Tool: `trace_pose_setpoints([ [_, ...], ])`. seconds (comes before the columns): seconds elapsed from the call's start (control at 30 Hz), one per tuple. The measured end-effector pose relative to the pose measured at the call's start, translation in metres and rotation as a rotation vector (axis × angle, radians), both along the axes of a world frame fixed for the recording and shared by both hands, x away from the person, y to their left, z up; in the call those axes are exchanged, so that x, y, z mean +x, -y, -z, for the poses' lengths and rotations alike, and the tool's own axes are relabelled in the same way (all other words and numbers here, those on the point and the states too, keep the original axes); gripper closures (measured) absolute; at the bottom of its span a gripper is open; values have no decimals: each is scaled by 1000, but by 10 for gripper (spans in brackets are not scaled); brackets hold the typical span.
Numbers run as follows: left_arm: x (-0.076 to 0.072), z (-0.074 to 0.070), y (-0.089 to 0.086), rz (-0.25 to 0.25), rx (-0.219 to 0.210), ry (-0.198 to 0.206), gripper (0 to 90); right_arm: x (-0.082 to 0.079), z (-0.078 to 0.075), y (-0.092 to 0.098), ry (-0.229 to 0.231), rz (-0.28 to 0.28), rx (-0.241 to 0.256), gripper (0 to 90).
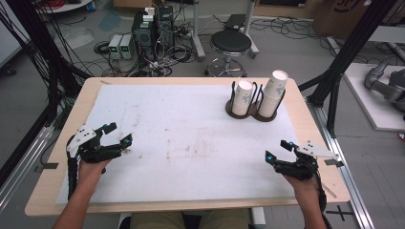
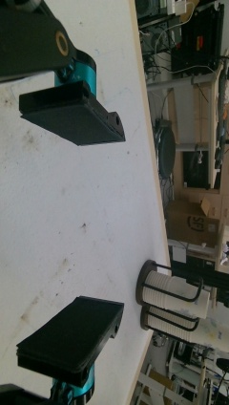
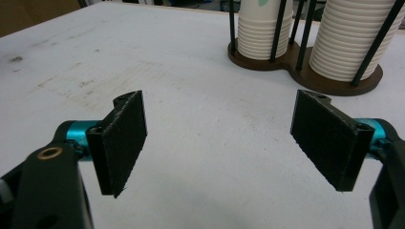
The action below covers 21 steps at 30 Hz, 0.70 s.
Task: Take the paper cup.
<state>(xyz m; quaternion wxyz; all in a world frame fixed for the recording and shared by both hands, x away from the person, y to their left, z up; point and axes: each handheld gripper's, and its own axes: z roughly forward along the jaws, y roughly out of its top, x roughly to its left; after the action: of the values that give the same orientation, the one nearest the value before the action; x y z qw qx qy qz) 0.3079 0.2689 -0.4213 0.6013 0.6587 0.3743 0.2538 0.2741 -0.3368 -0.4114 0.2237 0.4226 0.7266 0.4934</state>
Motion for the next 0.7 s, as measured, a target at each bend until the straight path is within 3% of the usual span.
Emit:
trace_pose_setpoints([
  [0.7, -4, 1, 5, 24, 3, -4, 171, 9, -2, -11, -11, -22, 5, 204],
])
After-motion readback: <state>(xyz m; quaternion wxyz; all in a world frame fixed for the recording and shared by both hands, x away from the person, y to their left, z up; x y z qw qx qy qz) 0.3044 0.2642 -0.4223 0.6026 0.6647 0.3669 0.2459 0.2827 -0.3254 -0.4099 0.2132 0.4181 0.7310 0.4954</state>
